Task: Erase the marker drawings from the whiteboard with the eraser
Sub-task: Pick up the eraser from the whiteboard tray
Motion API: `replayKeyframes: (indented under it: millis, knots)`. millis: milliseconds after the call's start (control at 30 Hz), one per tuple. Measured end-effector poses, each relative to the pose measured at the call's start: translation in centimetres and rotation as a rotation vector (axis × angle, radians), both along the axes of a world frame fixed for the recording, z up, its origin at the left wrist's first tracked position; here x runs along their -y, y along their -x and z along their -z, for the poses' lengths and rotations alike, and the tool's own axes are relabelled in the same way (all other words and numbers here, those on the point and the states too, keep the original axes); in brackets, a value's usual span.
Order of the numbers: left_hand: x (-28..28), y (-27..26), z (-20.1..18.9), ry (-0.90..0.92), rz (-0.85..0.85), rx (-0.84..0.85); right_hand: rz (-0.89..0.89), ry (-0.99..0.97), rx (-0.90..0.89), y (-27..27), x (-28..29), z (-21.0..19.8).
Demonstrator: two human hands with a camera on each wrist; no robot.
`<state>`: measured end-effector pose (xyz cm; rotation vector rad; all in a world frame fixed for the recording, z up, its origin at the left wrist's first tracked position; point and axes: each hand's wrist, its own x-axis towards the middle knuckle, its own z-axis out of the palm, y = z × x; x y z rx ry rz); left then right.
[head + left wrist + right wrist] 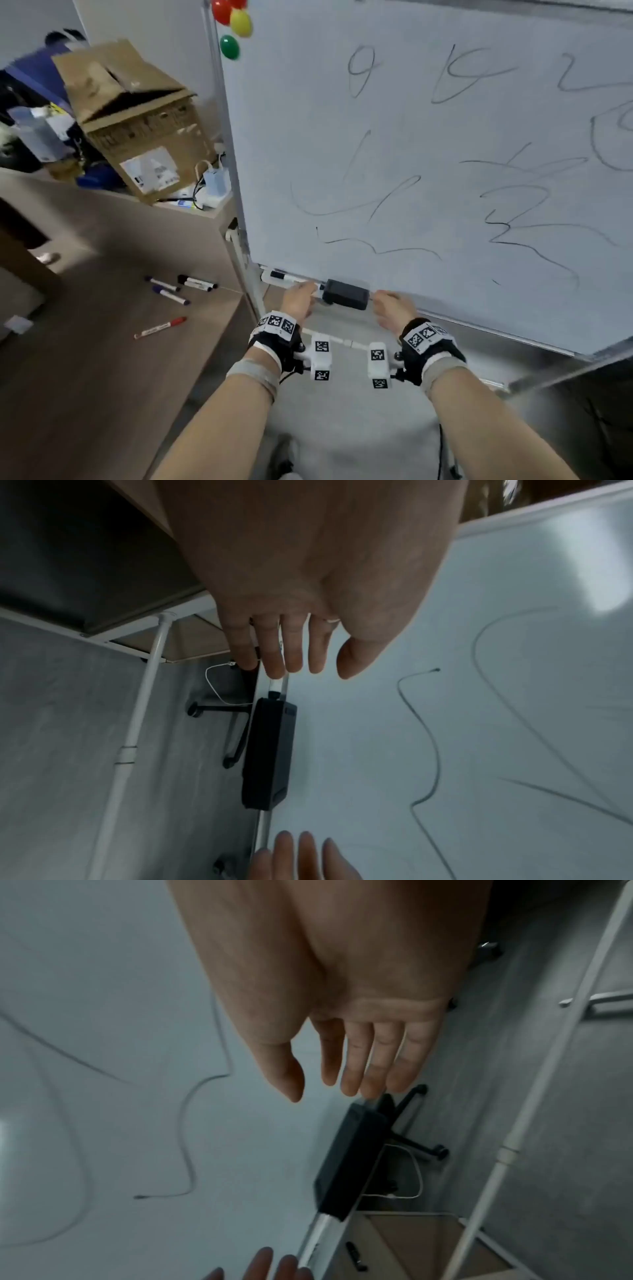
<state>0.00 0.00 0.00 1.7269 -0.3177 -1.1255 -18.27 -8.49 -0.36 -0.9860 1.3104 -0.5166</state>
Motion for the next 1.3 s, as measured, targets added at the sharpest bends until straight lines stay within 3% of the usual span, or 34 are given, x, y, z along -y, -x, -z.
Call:
replayKeyframes:
  millis: [67, 233, 433, 533, 667, 733, 833, 967, 1166, 1300]
  knots:
    - [1.8, -0.7, 1.1, -0.065, 0.085, 0.036, 0.001, -0.062, -0.077, -0.6, 0.4, 1.6]
    - [4.6, -1.5, 4.4, -0.101, 0.322, -0.013, 0.096, -0.121, -0.078, -2.5, 1.4, 5.1]
    - [5.6, -2.4, 6.1, -0.078, 0.492, 0.152, 0.142, -0.084, -0.069, -3.4, 1.5, 4.9]
    - [5.5, -2.5, 5.0, -0.015, 0.52, 0.184, 0.119, -0.11, -0.038, -2.5, 1.7, 4.5]
    - [4.4, -2.7, 2.5, 0.083, 0.427, 0.047, -0.067, -0.015, -0.075, -1.6, 1.8, 2.9]
    - [3.7, -2.8, 0.6, 0.1, 0.36, 0.005, -0.177, 0.038, -0.012, -1.8, 1.8, 2.0]
    - [2.7, -2.8, -1.6, 0.15, 0.208, 0.067, -0.389, 0.052, 0.121, -2.9, 1.1, -0.1]
    - [1.0, -2.3, -3.6, 0.242, 0.057, 0.151, -0.565, 0.206, 0.124, -4.8, 0.5, -3.0]
    - [1.2, -6.4, -9.6, 0.418, -0.354, 0.235, -0.325, 0.597, 0.135, -7.1, 0.8, -9.9]
    - [4.0, -10.9, -15.5, 0.519, -0.478, 0.421, -0.068, 0.849, 0.176, -8.7, 1.3, -16.2]
